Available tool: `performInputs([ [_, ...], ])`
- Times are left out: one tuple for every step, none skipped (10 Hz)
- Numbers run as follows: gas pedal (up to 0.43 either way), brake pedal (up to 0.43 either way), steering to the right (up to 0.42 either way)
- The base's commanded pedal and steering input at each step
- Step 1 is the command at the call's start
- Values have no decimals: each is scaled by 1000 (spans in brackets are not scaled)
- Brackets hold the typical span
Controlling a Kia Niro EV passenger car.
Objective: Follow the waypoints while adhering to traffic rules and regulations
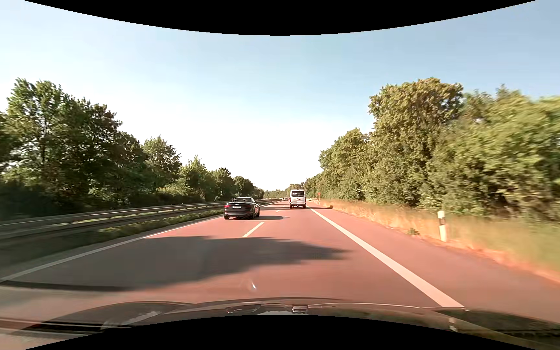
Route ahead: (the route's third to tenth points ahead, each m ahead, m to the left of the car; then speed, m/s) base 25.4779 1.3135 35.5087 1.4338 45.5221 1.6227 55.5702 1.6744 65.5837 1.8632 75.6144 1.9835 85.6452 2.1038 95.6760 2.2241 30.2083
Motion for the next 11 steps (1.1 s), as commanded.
performInputs([
  [220, 0, -2],
  [220, 6, -4],
  [220, 6, -4],
  [220, 6, -4],
  [220, 6, -4],
  [228, 6, -3],
  [228, 6, -2],
  [228, 6, -1],
  [228, 6, -1],
  [240, 6, -1],
  [240, 6, -1],
])
